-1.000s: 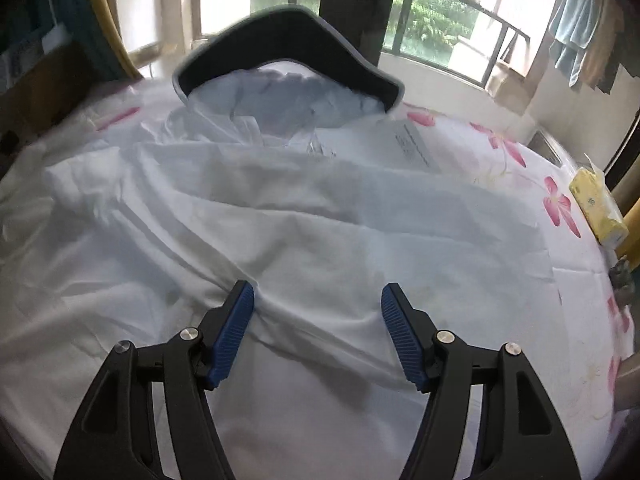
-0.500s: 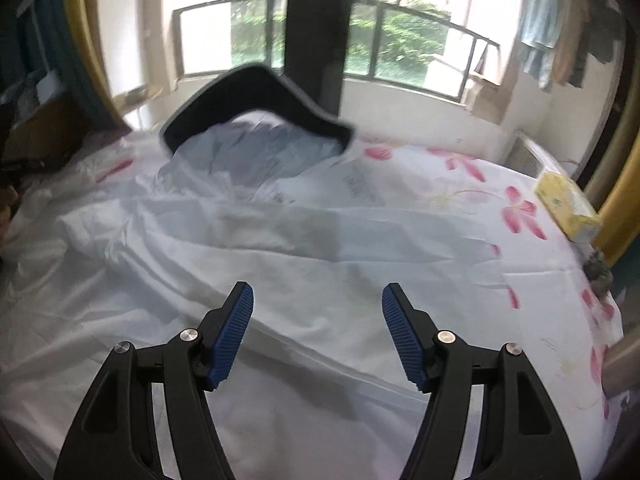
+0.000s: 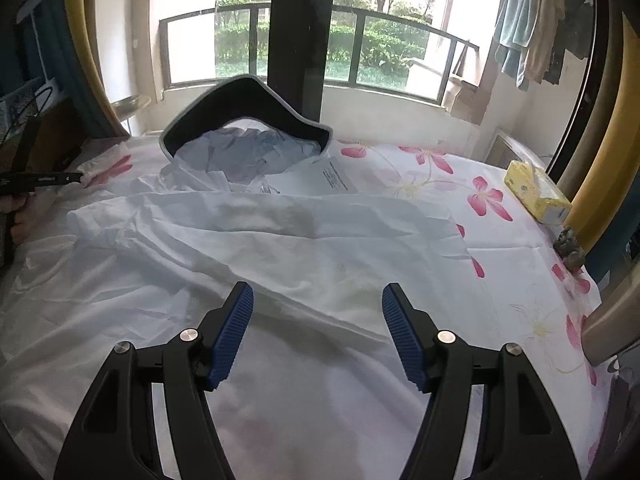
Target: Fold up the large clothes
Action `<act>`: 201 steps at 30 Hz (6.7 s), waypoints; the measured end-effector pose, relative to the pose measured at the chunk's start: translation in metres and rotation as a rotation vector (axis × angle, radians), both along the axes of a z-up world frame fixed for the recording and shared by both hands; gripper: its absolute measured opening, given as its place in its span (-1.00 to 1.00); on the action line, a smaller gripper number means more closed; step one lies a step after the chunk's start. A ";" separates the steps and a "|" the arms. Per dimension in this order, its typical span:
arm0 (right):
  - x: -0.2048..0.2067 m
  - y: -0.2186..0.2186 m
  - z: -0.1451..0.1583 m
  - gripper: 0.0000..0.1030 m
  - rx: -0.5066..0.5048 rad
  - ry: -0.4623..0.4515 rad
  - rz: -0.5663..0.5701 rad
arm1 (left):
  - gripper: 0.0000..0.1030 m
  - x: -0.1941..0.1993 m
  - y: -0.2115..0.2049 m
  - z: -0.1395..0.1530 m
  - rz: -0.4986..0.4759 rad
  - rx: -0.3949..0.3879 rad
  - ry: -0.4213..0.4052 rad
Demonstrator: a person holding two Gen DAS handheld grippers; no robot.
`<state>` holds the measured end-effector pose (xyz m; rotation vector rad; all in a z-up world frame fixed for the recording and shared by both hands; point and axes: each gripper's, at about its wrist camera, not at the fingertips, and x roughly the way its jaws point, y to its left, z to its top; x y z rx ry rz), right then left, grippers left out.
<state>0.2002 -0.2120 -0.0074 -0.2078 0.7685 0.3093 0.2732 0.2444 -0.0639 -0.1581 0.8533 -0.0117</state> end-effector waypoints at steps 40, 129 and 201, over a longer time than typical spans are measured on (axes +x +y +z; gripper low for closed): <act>-0.008 -0.135 0.003 0.30 0.250 -0.051 -0.024 | -0.94 -0.039 -0.181 0.211 -0.016 0.129 -0.450; 0.045 -0.105 -0.035 -0.78 0.171 0.160 -0.031 | 0.08 -0.084 -0.144 -0.009 0.041 -0.180 0.013; 0.046 -0.089 -0.051 -0.06 -0.148 0.099 0.065 | 0.08 -0.089 -0.112 0.004 0.193 0.014 0.081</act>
